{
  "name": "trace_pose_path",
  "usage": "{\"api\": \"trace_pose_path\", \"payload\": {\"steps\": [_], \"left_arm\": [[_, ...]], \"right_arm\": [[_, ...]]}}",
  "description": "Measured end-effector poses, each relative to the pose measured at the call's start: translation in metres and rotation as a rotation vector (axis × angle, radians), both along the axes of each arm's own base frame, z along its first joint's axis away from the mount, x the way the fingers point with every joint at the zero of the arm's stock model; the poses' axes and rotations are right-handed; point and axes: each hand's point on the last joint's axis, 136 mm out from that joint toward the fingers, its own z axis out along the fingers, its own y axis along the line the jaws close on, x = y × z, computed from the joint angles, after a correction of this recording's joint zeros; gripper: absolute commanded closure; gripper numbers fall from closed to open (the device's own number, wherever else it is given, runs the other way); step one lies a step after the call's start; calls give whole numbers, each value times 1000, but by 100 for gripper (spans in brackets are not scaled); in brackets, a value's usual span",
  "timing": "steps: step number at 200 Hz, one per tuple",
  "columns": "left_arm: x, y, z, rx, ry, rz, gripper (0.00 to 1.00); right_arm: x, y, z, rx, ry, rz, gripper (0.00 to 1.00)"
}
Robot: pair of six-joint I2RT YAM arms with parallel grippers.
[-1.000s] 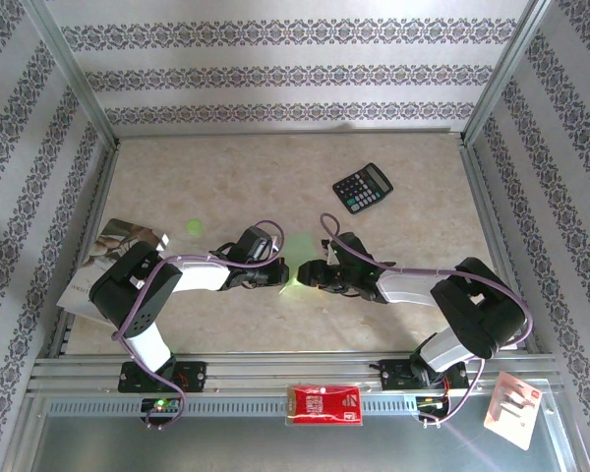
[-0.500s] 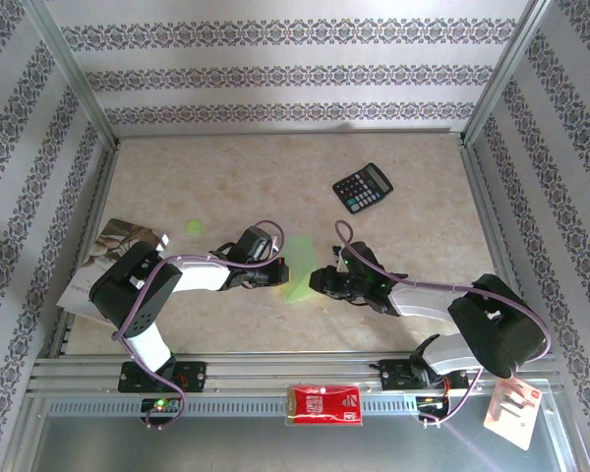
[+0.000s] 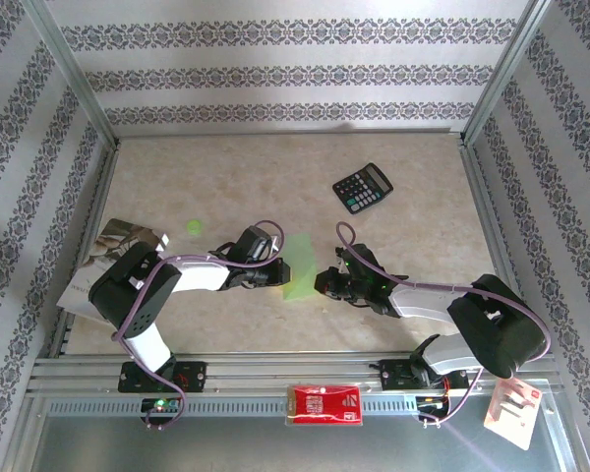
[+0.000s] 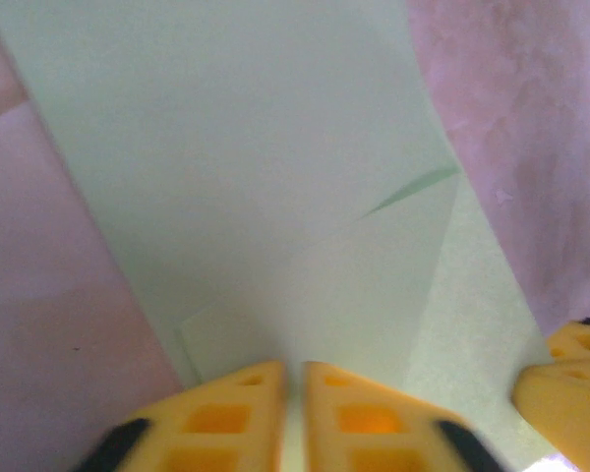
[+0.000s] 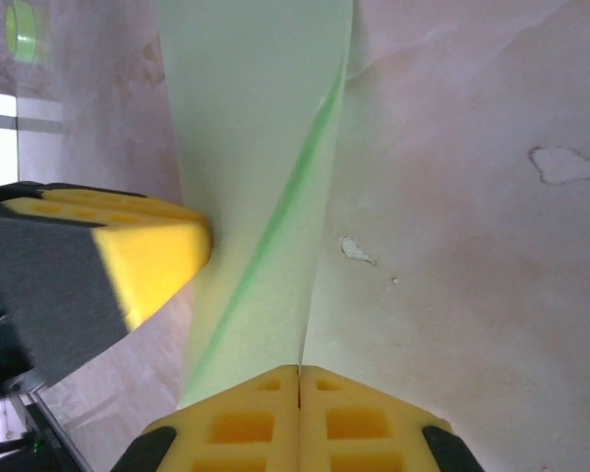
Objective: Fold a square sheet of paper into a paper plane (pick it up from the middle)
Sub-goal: Turn over the paper at the center of the table.
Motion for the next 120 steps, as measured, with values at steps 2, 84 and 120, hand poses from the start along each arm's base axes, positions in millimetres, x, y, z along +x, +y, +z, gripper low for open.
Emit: {"api": "trace_pose_path", "payload": {"steps": [2,84,120], "left_arm": [[0,0,1,-2,2,4,68],[30,18,120,-201,-164,132,46],[45,68,144,-183,-211,278,45]], "right_arm": [[0,0,0,-1,0,0,100],[39,-35,66,-272,-171,120,100],[41,-19,130,-524,-396,287,100]]}}
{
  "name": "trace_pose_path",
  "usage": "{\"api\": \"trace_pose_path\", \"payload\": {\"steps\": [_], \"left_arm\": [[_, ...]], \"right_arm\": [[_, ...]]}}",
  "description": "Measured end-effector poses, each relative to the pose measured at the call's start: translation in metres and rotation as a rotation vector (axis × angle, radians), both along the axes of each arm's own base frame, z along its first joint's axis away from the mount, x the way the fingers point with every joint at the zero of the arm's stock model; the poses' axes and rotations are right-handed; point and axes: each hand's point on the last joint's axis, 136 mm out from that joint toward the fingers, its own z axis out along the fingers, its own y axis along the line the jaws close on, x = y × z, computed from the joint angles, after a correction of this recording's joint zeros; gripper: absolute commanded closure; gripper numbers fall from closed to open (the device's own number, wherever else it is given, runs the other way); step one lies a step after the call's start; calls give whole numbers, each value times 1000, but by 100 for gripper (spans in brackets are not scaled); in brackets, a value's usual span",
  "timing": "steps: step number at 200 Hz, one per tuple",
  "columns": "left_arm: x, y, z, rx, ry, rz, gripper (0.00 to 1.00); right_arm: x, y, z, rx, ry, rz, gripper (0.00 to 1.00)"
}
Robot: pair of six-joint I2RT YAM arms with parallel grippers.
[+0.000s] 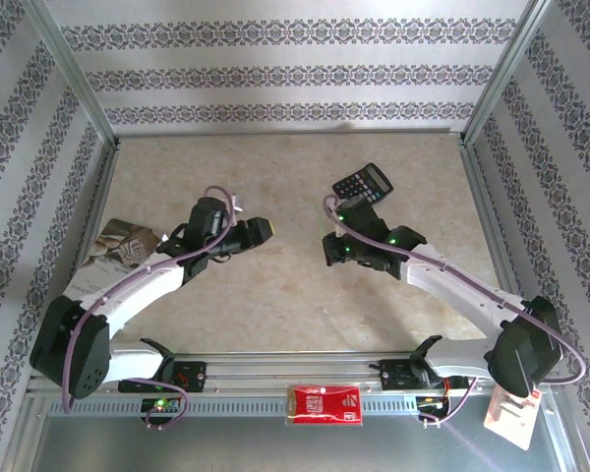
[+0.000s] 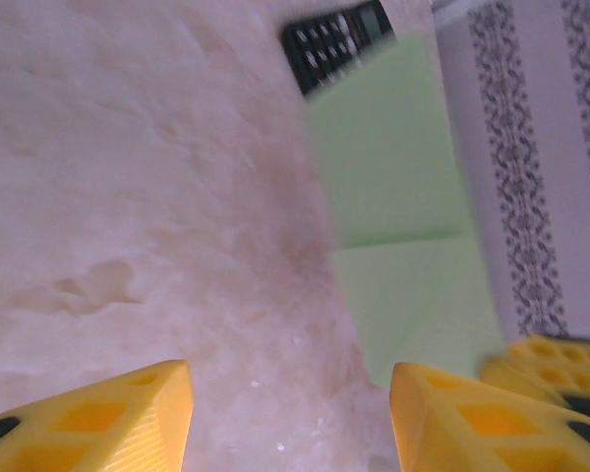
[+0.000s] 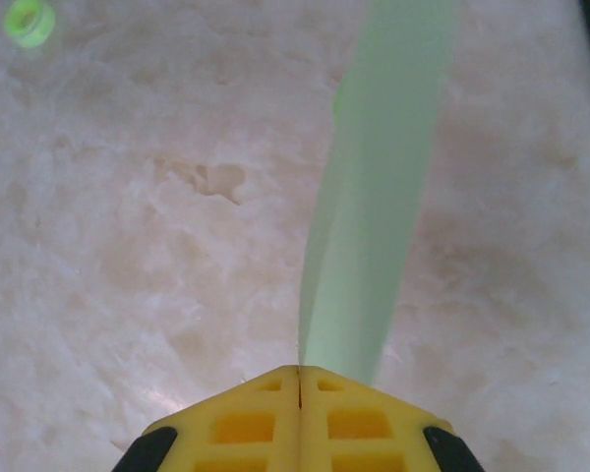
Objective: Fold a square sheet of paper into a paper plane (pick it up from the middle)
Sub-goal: Turn over the paper at the center of the table.
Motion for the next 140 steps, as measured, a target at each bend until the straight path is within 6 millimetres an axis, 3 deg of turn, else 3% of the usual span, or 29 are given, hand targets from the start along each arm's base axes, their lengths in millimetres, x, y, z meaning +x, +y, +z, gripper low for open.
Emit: {"api": "trace_pose_path", "payload": {"steps": [18,64,97,140], "left_arm": [[0,17,-7,24,26,50,45],[-15,30,-34,73,129,68,46],[-27,26,-47,49,189,44,49],[-33,3,-67,-23,296,-30,60]], "right_arm": [[-13,12,-7,-104,-9,85,100],[-62,36,-82,-273,139,243,100],[-86,58,-110,-178,213,266,100],[-92,75,-126,-39,263,228,99]]}}
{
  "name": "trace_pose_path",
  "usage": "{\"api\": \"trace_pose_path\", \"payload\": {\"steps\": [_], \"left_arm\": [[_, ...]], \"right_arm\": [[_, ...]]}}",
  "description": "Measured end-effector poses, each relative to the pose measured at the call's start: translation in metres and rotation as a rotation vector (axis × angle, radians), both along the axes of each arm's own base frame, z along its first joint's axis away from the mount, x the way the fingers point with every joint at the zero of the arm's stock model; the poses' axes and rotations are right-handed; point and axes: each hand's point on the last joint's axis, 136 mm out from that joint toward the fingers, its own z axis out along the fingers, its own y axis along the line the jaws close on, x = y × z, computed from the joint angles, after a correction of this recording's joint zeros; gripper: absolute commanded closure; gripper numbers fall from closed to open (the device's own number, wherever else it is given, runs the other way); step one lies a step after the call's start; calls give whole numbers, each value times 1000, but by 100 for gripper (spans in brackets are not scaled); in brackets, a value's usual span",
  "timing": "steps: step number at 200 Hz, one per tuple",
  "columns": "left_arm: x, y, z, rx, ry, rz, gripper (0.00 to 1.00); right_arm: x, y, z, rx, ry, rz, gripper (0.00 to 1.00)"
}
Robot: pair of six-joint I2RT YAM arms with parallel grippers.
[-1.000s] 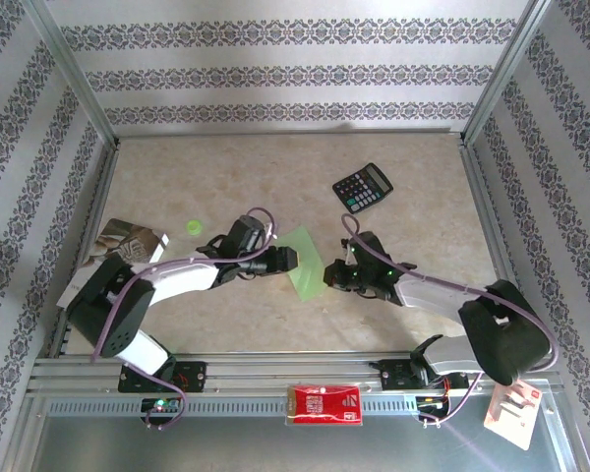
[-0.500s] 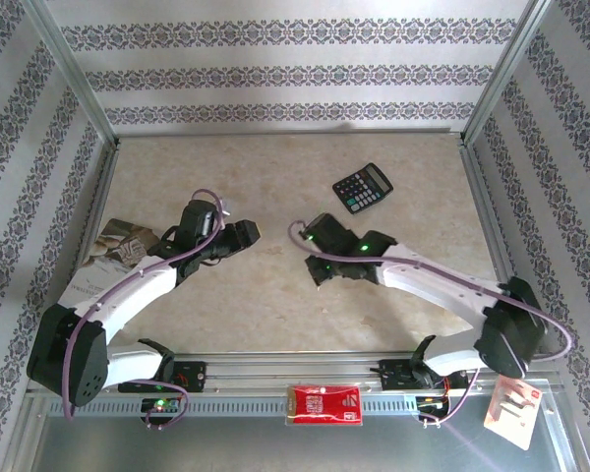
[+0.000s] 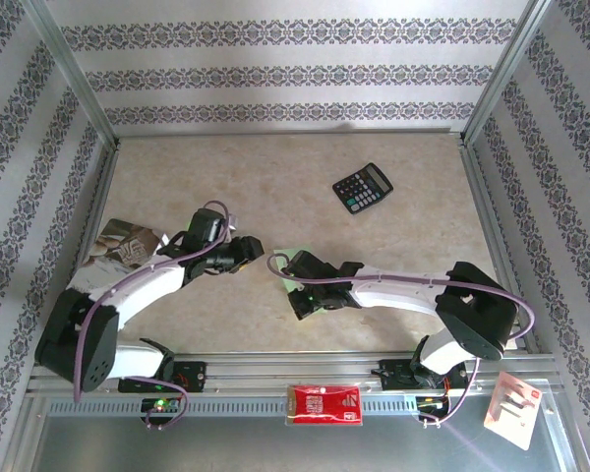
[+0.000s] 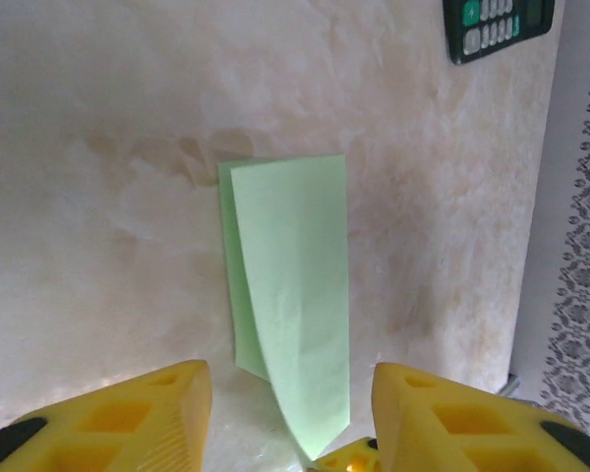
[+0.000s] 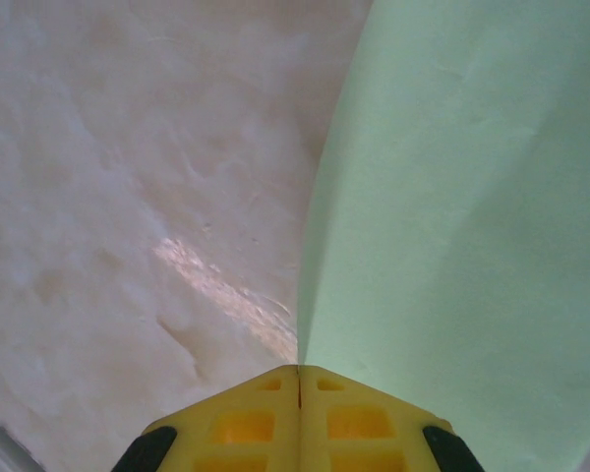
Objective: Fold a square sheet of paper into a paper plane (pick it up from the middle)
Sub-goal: Turn over the paper at the center of the table.
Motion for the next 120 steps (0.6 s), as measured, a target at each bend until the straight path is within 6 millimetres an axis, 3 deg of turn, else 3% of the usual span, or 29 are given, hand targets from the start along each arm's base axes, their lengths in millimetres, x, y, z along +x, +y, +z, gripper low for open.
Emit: {"api": "trace_pose_path", "payload": {"steps": [27,71,120], "left_arm": [[2,-22,-18,-30,74,-61,65],[16,-64,-21,-68,100,-163,67],[28,-80,-49,-41,150,-219,68]], "right_arm": [[2,9,2,51,7,-22,99],[6,15,6,85,-2,-36,98],[6,16,0,78,8,-46,94]]}}
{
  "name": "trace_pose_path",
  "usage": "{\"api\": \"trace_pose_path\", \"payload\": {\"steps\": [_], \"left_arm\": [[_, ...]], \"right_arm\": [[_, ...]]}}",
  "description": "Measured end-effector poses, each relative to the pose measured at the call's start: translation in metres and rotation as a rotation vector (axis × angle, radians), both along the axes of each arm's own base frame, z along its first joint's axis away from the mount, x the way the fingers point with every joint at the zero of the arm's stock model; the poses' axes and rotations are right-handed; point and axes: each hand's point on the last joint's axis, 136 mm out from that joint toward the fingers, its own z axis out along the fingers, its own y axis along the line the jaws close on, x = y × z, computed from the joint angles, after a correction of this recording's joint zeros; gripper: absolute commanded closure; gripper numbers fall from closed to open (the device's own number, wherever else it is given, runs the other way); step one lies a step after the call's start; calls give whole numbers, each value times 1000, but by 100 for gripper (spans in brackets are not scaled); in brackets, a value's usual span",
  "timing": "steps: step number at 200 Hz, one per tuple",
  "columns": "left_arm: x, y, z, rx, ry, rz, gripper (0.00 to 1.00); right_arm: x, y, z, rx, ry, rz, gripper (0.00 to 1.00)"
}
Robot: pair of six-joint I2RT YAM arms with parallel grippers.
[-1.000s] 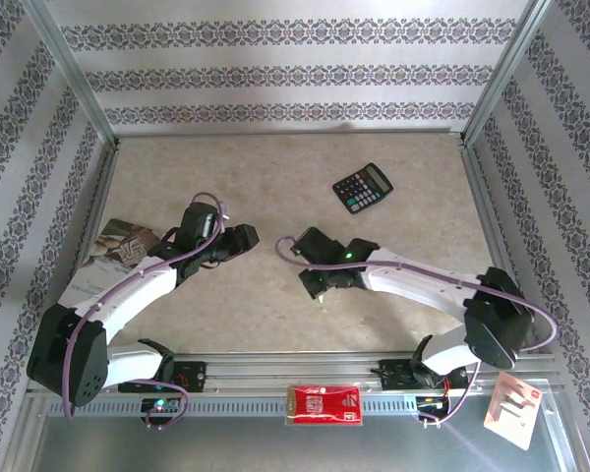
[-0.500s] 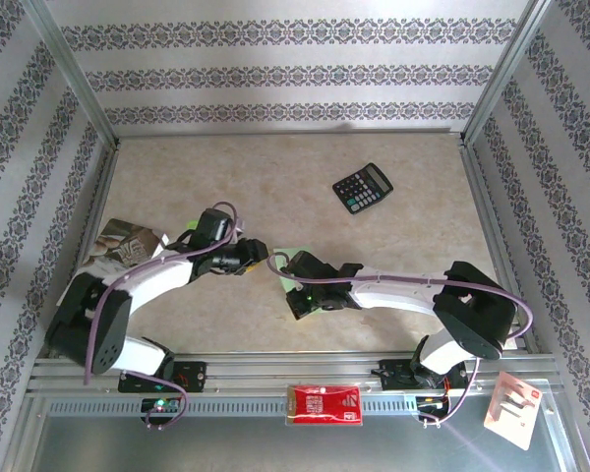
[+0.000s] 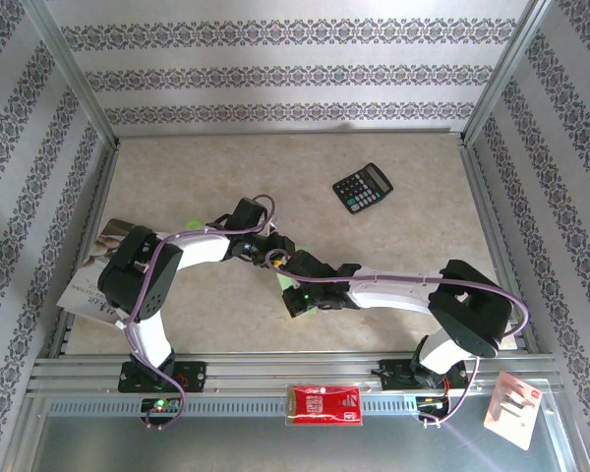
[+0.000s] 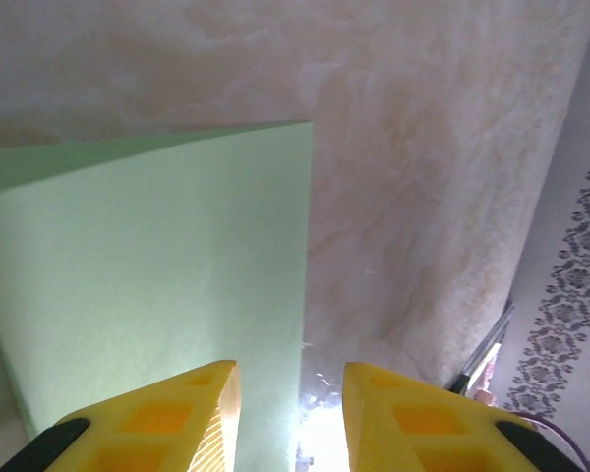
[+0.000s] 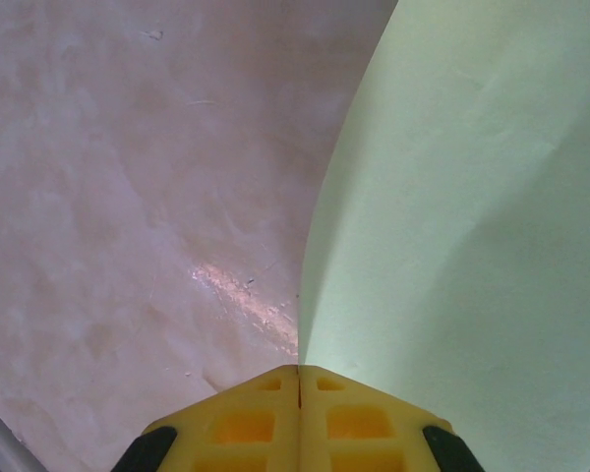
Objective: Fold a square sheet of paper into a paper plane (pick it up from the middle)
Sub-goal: Turn over the paper at the center of the table.
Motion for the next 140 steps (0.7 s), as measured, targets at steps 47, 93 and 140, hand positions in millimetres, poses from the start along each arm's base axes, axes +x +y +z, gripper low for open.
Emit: {"api": "trace_pose_path", "payload": {"steps": [47,93,140], "left_arm": [[-2,1,-19,51,24,-49,69],[-2,1,-24,66,18,-77,71],[-1,0,-25,67,11,-87,71]], "right_arm": [[0,1,0,10,7,4,86],[4,-4,-2,21,19,-10,83],[7,-9,1,34,20,-13,81]]}}
